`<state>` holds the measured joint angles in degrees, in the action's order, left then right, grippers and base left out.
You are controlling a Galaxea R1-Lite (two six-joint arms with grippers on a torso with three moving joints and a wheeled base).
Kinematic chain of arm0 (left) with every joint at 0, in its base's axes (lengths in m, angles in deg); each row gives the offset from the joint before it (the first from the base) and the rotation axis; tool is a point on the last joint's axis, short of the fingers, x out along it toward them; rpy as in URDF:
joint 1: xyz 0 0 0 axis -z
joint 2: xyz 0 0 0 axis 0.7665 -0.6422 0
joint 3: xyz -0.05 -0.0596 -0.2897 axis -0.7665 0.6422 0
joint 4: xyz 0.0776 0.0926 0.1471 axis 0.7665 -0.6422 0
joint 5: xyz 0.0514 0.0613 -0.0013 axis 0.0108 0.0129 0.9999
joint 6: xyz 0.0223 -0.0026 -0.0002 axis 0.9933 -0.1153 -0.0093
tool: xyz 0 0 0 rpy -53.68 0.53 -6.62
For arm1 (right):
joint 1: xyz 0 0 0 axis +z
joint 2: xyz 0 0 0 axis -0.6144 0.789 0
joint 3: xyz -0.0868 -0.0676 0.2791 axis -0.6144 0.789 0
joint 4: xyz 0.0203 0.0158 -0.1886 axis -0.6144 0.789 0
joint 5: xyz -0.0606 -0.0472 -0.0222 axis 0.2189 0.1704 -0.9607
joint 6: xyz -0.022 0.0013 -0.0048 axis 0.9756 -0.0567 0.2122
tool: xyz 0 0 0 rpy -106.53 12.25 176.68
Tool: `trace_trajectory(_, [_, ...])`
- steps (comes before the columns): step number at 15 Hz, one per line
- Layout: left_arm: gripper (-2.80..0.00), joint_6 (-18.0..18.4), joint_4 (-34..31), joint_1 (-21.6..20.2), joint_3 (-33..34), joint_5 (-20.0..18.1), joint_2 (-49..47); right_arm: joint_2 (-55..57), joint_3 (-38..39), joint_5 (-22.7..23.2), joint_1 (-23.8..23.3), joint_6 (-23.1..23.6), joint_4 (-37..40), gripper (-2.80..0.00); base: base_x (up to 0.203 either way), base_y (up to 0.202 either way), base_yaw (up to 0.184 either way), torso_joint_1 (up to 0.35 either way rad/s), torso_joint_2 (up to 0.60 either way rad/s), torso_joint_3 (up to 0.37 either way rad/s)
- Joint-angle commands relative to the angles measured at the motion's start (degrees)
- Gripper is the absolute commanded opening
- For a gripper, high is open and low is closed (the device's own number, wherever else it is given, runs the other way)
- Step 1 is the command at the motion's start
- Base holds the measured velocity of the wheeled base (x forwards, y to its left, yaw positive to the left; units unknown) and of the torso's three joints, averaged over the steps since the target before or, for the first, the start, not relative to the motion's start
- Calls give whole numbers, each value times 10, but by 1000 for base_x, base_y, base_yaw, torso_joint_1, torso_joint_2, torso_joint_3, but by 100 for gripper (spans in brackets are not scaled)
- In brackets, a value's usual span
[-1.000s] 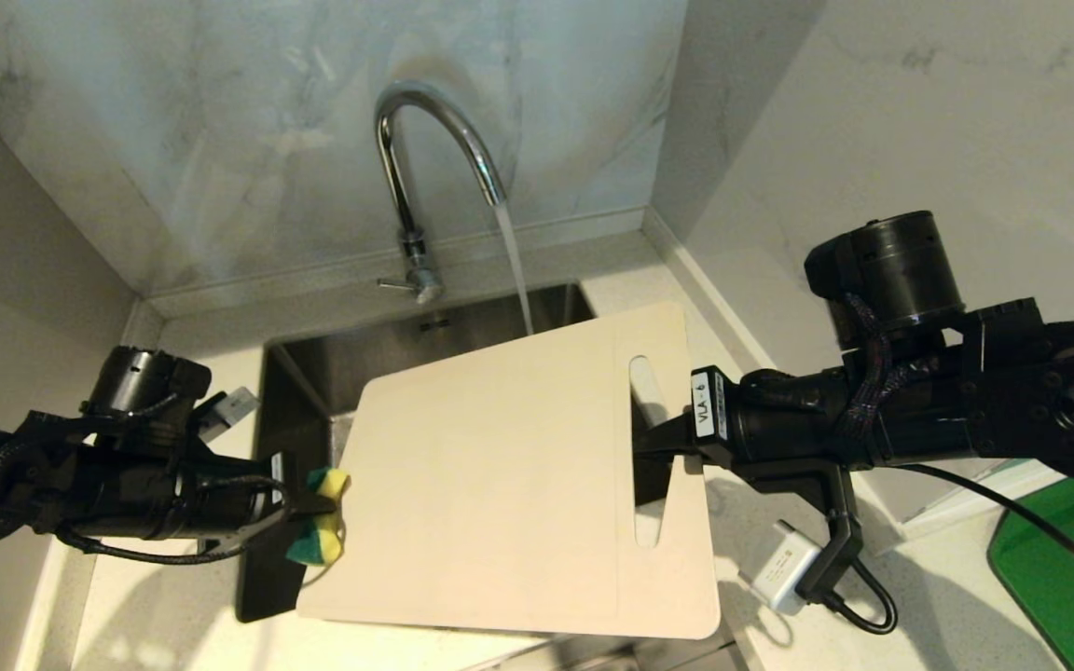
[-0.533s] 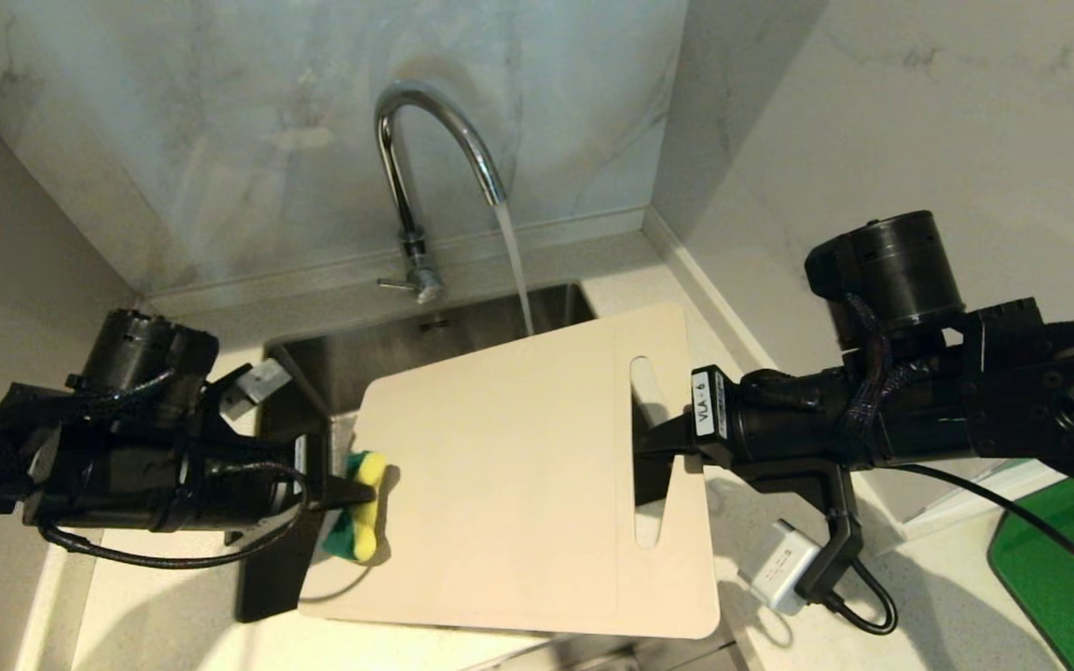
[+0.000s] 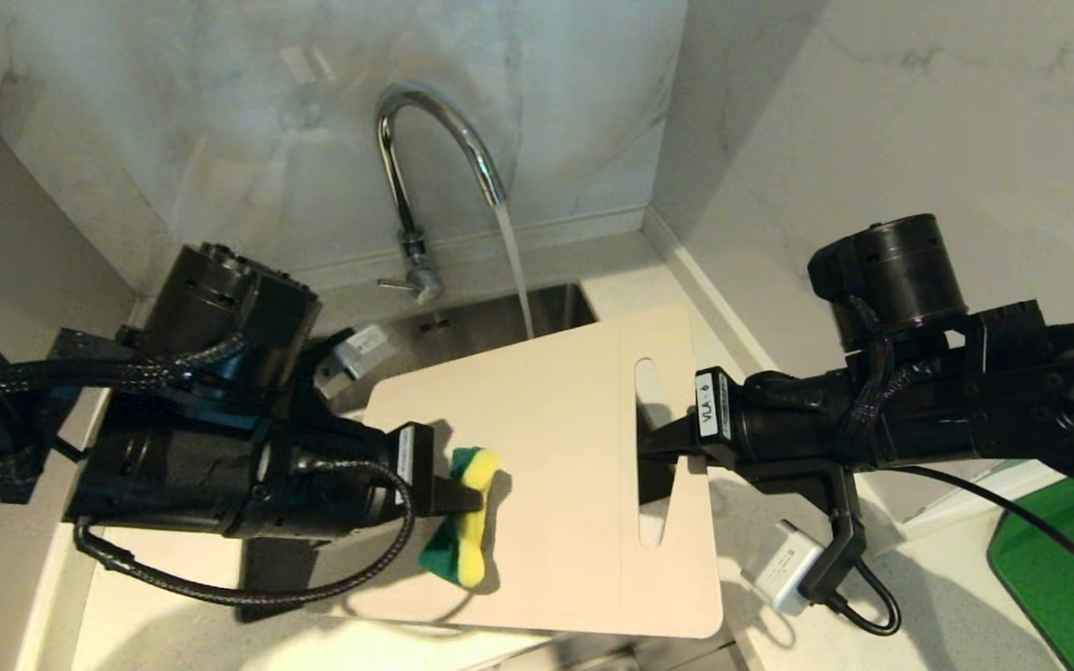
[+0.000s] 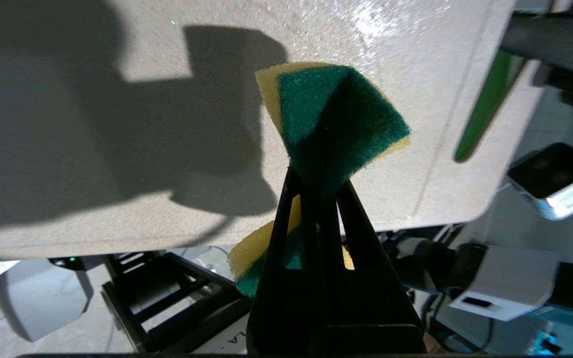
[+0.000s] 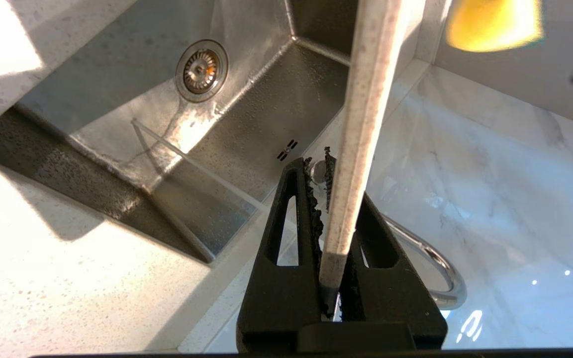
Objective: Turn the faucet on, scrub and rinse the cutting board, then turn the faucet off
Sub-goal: Scrub the cutting board underwater
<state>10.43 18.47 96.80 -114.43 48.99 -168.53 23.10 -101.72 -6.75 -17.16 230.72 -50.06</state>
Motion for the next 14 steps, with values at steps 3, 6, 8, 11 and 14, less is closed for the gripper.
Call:
trace_trajectory(3, [-280,-3,3,9,12,6,-50,-1,0,1,0,8,0,-280,0,0,0,0,0,0])
trace_trajectory(6, [-280,-3,50,4,54,5,-53,-3,1,2,0,0,0,-280,0,0,0,0,0,0])
trace_trajectory(8, [-280,-2,78,3,91,6,-55,-4,4,2,0,0,-1,-280,0,0,0,0,0,0])
trace_trajectory(11, [-280,-2,119,-17,135,6,-52,-4,4,2,0,0,0,-280,0,0,0,0,0,0])
trace_trajectory(14, [-280,-2,148,-48,173,6,-47,-4,4,2,-4,-1,0,-280,0,0,0,0,0,0])
